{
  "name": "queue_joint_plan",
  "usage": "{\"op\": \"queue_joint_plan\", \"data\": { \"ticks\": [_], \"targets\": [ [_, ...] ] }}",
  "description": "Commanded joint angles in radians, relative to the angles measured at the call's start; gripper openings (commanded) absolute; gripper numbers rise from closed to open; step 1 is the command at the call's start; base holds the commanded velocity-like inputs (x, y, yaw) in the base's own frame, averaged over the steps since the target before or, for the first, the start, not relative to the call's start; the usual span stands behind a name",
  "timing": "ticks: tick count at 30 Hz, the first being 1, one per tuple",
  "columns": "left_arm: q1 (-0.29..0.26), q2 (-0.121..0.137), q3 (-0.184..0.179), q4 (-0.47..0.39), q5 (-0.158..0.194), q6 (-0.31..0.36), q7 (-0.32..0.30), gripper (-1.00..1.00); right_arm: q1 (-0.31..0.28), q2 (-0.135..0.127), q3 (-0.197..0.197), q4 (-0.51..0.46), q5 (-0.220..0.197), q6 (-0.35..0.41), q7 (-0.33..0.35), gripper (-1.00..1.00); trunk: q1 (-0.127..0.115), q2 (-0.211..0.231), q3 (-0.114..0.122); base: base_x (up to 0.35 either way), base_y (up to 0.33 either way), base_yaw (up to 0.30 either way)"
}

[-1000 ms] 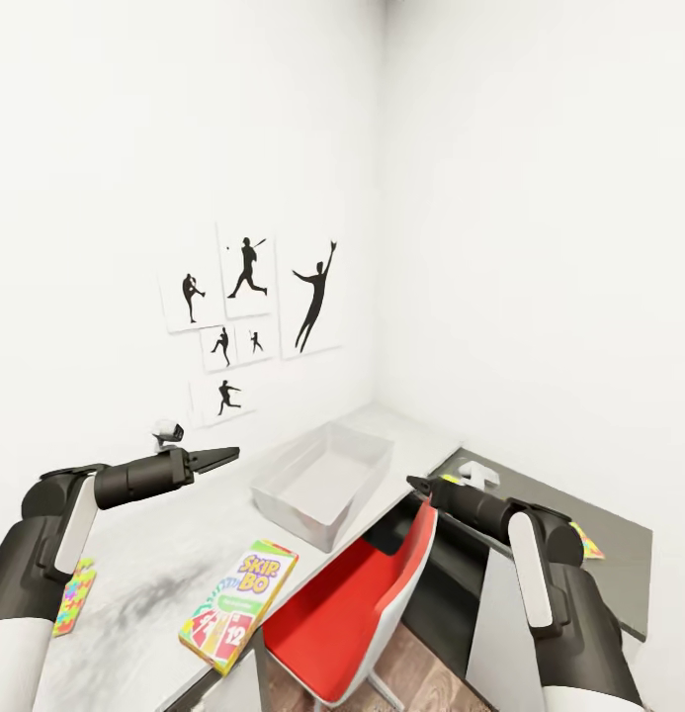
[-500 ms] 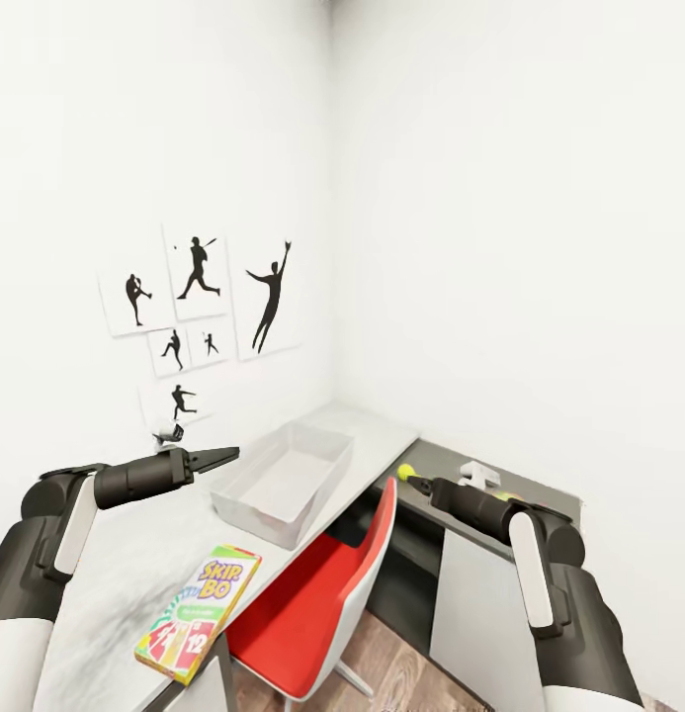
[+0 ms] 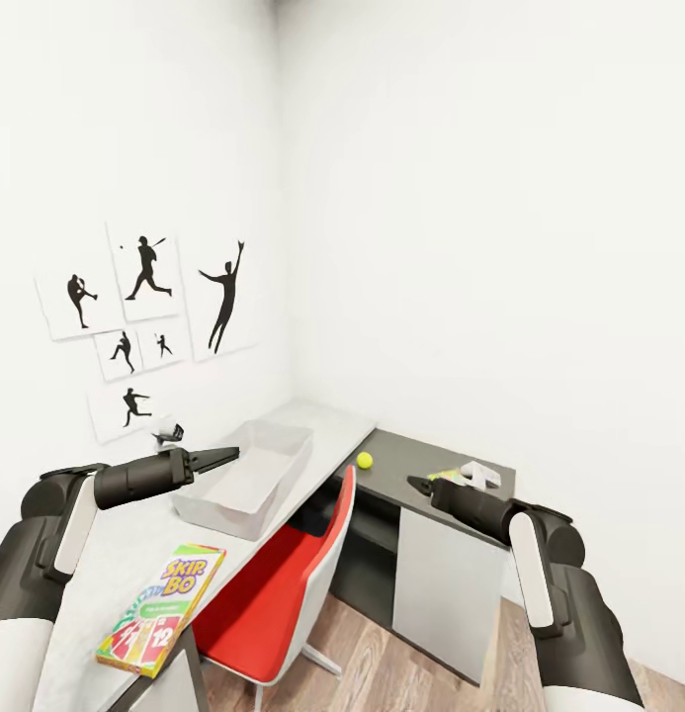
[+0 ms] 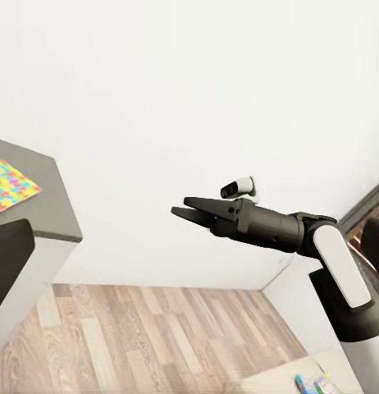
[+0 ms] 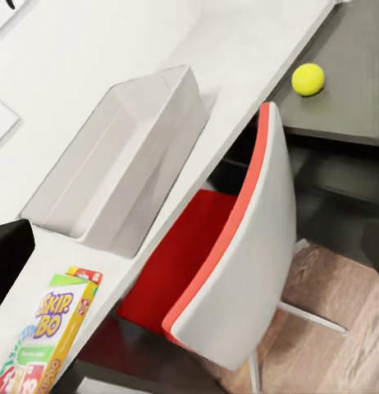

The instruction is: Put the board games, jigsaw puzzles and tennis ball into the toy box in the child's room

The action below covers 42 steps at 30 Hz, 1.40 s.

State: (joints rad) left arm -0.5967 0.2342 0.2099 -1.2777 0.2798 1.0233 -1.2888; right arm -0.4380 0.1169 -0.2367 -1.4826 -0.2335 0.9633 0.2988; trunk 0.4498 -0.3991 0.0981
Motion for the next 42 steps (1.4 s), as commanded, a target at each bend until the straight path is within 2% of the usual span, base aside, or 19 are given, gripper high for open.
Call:
{"op": "queue_joint_plan", "data": {
  "ticks": [1,42],
  "targets": [
    [0.000,0.000,0.000,0.000,0.002,0.008,-0.001,1.00,-0.001,0.001,-0.003,0.000,0.005,0.005,0.008,1.00,0.000,-0.001,-0.001,-0.079,0.000,-0.281],
    [0.000,-0.001,0.000,0.000,0.002,0.005,0.000,1.00,-0.001,0.001,-0.006,0.001,0.003,0.004,0.008,1.00,0.000,-0.001,-0.001,-0.006,0.000,-0.281]
  ]
}}
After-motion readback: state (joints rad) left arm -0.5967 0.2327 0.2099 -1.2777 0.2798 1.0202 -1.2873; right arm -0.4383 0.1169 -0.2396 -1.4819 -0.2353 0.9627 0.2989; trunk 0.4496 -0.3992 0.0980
